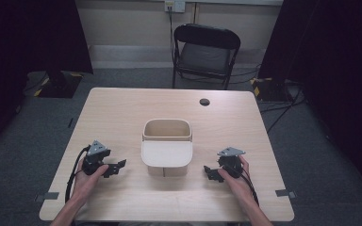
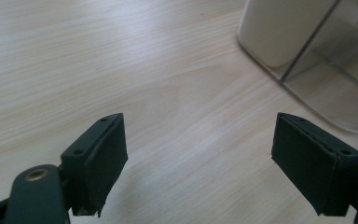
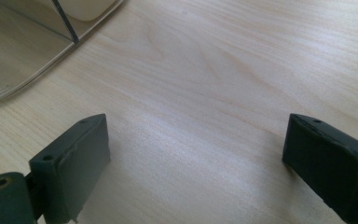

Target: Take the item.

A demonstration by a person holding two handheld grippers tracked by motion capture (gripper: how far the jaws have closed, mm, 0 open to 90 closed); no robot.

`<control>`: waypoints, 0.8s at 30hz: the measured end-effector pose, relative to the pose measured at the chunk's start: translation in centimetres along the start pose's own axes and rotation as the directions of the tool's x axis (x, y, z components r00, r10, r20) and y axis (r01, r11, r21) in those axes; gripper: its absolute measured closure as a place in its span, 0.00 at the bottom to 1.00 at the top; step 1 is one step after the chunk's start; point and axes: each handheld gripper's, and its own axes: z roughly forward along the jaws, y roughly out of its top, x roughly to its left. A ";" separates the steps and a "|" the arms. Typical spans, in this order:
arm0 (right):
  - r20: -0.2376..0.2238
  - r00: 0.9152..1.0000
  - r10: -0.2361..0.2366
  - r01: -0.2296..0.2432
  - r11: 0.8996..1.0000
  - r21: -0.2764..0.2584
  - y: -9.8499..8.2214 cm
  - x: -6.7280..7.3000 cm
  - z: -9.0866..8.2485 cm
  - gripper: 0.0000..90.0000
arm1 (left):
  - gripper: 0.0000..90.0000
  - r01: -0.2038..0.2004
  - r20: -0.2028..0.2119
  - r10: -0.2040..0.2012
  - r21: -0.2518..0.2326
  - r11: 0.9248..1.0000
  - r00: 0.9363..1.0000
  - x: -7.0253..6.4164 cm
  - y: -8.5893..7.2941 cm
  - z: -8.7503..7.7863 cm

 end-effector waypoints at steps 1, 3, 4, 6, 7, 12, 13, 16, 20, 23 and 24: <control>0.000 1.000 0.000 0.000 1.000 0.000 0.0 0.0 0.0 0.07 | 0.20 -0.003 0.007 0.003 -0.003 1.000 1.000 -0.1 0.1 0.0; 0.001 1.000 0.001 -0.001 1.000 0.000 0.0 0.0 0.0 0.08 | 0.20 -0.018 0.028 0.018 -0.010 1.000 0.999 -0.4 0.3 -0.2; 0.000 1.000 0.000 0.000 1.000 0.000 0.0 0.0 0.0 0.07 | 0.20 -0.021 0.042 0.022 -0.023 0.999 0.999 -0.7 0.4 -0.4; 0.001 1.000 0.001 -0.001 1.000 0.000 0.0 0.0 0.0 0.08 | 0.20 -0.029 0.052 0.031 -0.033 0.999 0.998 -0.9 0.6 -0.5; 0.001 1.000 0.001 -0.001 1.000 0.000 0.0 0.0 0.0 0.07 | 0.20 -0.030 0.057 0.033 -0.043 0.999 0.998 -1.1 0.6 -0.5; 0.001 1.000 0.001 -0.001 1.000 0.000 0.0 0.0 0.0 0.07 | 0.21 -0.048 0.087 0.054 -0.062 0.997 0.995 -1.9 1.0 -0.8; 0.001 1.000 0.001 -0.001 1.000 0.000 0.0 0.0 0.0 0.07 | 0.21 -0.049 0.096 0.056 -0.068 0.996 0.994 -2.2 1.0 -0.8; 0.001 1.000 0.001 -0.001 1.000 0.000 0.0 0.0 0.0 0.07 | 0.21 -0.059 0.112 0.066 -0.068 0.996 0.992 -2.5 1.2 -0.9; 0.001 1.000 0.001 -0.001 1.000 0.000 0.0 0.0 0.0 0.07 | 0.22 -0.060 0.143 0.072 -0.086 0.994 0.987 -3.0 1.4 -0.9; 0.001 1.000 0.001 -0.001 1.000 0.000 0.0 0.0 0.0 0.07 | 0.22 -0.067 0.153 0.080 -0.091 0.994 0.985 -3.3 1.5 -1.0; 0.000 1.000 0.000 0.000 1.000 0.000 0.0 0.0 0.0 0.07 | 0.22 -0.061 0.161 0.077 -0.100 0.993 0.984 -3.5 1.5 -0.9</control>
